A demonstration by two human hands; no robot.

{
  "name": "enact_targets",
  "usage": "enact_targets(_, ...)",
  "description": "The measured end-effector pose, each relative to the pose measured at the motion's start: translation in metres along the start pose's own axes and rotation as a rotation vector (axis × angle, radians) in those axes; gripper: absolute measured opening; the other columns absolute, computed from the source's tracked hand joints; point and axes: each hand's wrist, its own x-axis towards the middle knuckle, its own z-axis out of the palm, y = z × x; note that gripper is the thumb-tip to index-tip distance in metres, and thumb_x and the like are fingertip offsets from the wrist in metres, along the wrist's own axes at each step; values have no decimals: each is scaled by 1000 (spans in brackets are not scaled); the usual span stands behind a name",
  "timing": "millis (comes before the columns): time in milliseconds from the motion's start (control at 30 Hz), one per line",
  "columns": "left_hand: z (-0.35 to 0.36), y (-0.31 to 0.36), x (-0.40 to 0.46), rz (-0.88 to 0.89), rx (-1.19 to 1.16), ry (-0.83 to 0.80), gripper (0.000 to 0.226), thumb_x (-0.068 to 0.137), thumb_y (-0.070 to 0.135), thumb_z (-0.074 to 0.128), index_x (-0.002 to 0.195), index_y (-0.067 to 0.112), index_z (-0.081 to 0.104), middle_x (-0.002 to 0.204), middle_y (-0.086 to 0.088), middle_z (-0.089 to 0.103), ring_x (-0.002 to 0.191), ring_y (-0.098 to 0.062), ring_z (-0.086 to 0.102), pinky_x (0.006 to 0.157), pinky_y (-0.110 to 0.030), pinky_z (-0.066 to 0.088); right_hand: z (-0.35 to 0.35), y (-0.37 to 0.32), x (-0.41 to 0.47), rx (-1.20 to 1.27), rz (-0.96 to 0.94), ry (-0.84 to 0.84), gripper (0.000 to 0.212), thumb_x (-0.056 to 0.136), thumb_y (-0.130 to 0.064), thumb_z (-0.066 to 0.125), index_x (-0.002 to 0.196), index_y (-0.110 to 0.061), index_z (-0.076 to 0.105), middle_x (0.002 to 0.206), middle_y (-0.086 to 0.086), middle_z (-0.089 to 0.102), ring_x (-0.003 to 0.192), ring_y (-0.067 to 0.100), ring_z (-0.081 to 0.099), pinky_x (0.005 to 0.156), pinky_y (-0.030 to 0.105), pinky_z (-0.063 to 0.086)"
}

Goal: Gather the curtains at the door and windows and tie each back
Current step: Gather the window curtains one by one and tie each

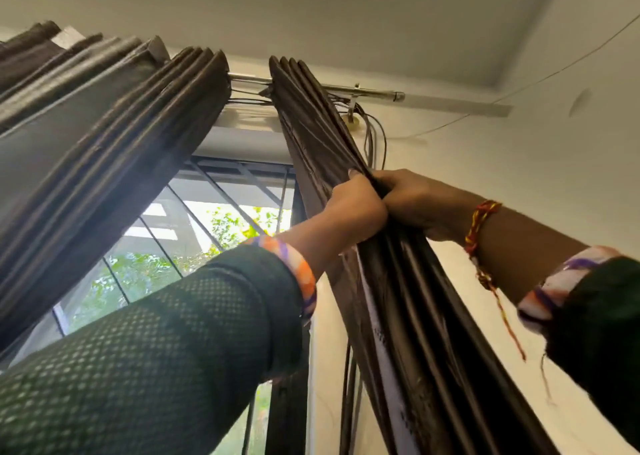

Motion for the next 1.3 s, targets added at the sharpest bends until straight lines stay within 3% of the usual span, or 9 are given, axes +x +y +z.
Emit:
enact_targets(133,-10,-38,-16,0,-70,0,58,84,19,51,139,18,31,126,-16,54,111,-31,55,89,-36,51,40,2,4,17,-50,26,46,84,8,54,126,-10,52,115,15,61,108,26,58,96,43,48)
enact_targets(333,-20,-77,-56,17,-72,6,59,84,17,56,137,21,30,113,-14,60,103,-32,60,85,-39,52,90,3,-12,-86,-43,130,54,81,-13,63,130,-22,42,115,9,60,110,28,56,95,45,48)
enact_targets(567,-31,-119,-141,90,22,8,88,84,6,52,146,29,-7,98,-18,64,85,-28,62,62,-21,37,148,7,-88,-220,-43,158,85,80,-10,63,148,-25,13,121,16,57,106,33,60,89,47,51)
enact_targets(667,-36,-142,-187,47,63,12,85,80,0,47,144,39,6,67,-1,48,60,-19,48,52,-20,26,181,11,-124,-349,-3,133,88,79,-4,56,149,-29,9,151,20,23,127,35,44,99,45,45)
enact_targets(733,-40,-157,-212,16,94,25,83,78,-4,46,143,38,17,75,-4,50,67,-27,54,53,-18,25,205,9,-151,-424,9,103,82,82,-3,54,150,-26,14,157,16,0,143,33,18,114,38,28)
enact_targets(800,-44,-176,-234,-30,138,26,78,77,-5,47,142,35,27,92,-14,61,80,-33,60,55,-17,27,230,7,-174,-521,-58,128,80,73,0,62,145,-17,30,156,21,8,144,36,12,115,40,13)
enact_targets(900,-51,-208,-260,-152,175,28,73,76,-5,48,137,35,40,113,-13,65,94,-30,64,73,-21,45,265,6,-200,-492,-124,125,78,56,5,71,131,-5,52,143,24,39,133,39,38,108,47,21)
enact_targets(1133,-70,-257,-309,-379,286,-38,36,74,0,57,103,15,71,97,-14,72,95,-28,66,81,-32,52,311,-18,-238,-102,129,-178,55,94,-24,46,145,-13,28,141,12,46,125,30,48,99,35,38)
enact_targets(1300,-76,-261,-349,-413,210,-186,39,75,15,52,110,11,68,108,-13,70,106,-23,62,87,-24,44,332,-18,-264,-30,357,-297,80,90,-54,44,149,-12,10,153,14,24,133,34,38,103,42,35)
